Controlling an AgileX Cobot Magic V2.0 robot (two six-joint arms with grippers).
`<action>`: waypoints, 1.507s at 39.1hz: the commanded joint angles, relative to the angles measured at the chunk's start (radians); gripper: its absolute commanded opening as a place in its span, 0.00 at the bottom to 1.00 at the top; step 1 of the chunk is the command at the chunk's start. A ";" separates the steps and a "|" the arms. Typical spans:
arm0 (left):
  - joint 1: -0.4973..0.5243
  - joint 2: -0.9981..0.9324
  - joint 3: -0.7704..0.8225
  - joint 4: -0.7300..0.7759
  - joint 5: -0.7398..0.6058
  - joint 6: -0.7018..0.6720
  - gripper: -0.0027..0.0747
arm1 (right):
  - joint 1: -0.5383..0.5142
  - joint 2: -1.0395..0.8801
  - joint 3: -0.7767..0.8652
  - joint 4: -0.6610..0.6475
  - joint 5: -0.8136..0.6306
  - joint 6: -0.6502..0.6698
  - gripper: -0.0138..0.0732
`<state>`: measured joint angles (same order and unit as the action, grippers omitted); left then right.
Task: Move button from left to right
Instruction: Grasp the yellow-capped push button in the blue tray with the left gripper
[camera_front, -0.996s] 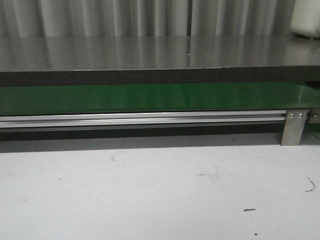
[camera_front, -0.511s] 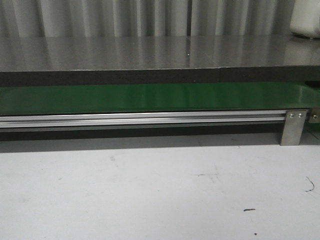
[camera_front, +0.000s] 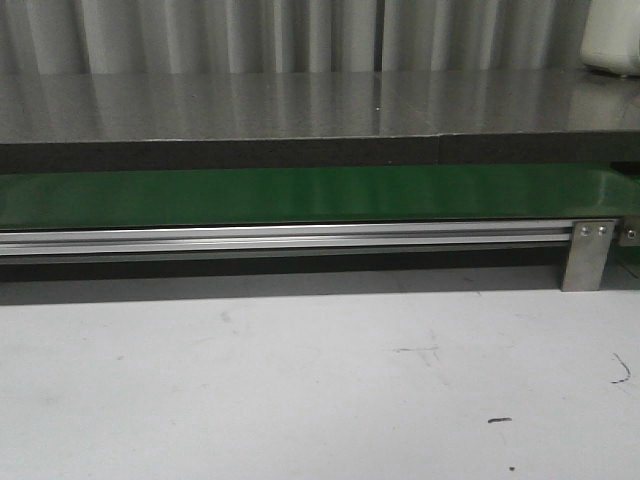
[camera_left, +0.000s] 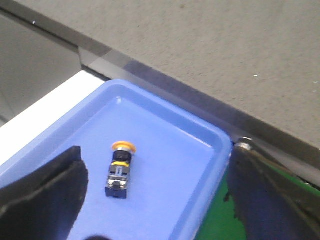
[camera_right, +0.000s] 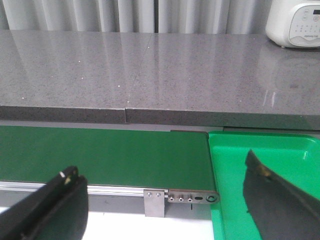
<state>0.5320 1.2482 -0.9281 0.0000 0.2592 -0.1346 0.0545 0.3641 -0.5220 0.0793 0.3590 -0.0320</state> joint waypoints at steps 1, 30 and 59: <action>0.028 0.095 -0.115 -0.010 0.008 -0.003 0.74 | -0.005 0.016 -0.035 -0.005 -0.086 0.000 0.90; 0.036 0.776 -0.789 0.072 0.648 0.103 0.74 | -0.005 0.016 -0.035 -0.005 -0.086 0.000 0.90; 0.040 0.887 -0.810 0.096 0.614 0.128 0.18 | -0.005 0.016 -0.035 -0.005 -0.086 0.000 0.90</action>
<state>0.5669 2.1965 -1.7086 0.0840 0.8983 -0.0084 0.0545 0.3650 -0.5220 0.0793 0.3590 -0.0320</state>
